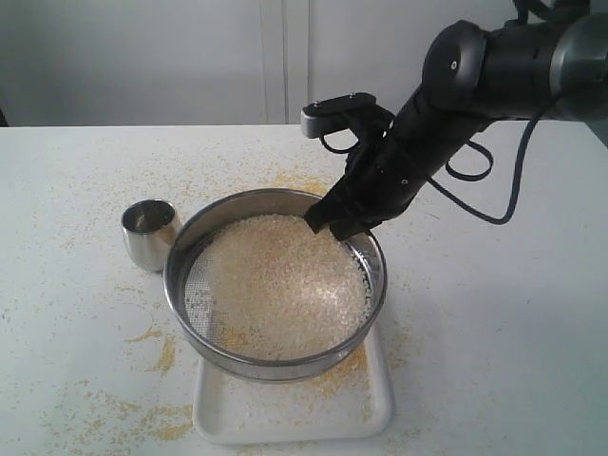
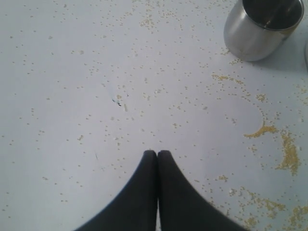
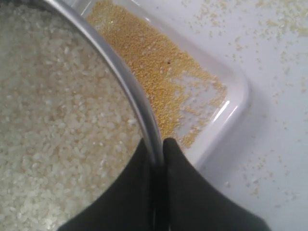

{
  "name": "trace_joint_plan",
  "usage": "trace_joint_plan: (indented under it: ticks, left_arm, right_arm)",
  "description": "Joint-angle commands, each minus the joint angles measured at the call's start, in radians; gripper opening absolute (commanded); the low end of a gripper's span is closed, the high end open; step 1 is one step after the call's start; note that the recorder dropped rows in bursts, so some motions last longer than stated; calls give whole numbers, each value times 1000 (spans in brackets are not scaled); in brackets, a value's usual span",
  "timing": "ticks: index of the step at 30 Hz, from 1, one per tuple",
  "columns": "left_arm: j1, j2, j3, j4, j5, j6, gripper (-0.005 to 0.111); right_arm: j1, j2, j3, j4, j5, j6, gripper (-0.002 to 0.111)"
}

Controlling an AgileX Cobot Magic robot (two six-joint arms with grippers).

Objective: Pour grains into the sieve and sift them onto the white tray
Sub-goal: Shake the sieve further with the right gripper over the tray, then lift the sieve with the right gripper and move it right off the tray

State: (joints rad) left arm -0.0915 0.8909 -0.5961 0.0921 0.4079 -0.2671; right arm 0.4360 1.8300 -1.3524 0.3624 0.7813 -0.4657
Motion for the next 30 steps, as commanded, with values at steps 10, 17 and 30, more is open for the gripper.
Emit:
trace_joint_plan:
  ticks: [10, 17, 30]
  left_arm:
    - [4, -7, 7, -9, 5, 1, 1]
    - [4, -7, 7, -9, 5, 1, 1]
    - [4, -7, 7, -9, 5, 1, 1]
  right_arm:
    - [-81, 25, -197, -398, -14, 345, 0]
    - [-119, 33, -231, -383, 82, 245, 0]
    - [-309, 182, -233, -265, -113, 432, 0]
